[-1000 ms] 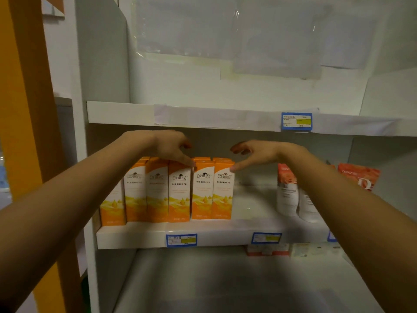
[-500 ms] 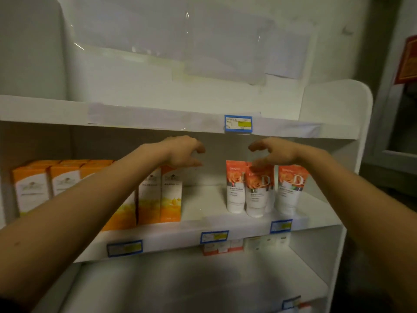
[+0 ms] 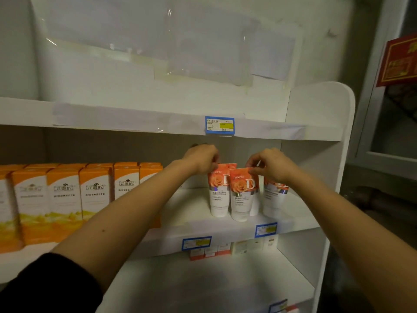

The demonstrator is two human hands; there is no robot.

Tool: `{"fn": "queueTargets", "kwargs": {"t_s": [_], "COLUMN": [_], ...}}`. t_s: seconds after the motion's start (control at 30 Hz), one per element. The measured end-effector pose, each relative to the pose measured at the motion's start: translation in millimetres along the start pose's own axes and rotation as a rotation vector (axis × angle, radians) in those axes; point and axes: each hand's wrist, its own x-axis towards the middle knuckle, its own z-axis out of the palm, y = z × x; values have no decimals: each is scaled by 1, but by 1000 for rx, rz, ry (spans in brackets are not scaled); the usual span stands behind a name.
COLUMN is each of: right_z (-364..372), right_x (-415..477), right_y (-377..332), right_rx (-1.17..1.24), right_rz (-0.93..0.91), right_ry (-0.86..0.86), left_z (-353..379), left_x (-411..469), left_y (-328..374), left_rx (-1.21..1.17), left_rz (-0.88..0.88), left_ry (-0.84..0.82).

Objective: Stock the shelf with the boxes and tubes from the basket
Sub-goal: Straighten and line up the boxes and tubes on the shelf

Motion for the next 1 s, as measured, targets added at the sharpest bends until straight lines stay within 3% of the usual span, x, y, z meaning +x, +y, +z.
{"fn": "queueTargets", "kwargs": {"t_s": [0.33, 1.0], "right_z": [9, 24], "right_x": [17, 34], "right_y": [-15, -35], "right_rx": [110, 237], "right_rz": [-24, -12], "right_ry": [-2, -33], "left_z": [-28, -35], "left_x": [-19, -31], "left_y": [-28, -48], "left_rx": [94, -15], "left_rz": [-56, -78], "left_ry": [-41, -128]}}
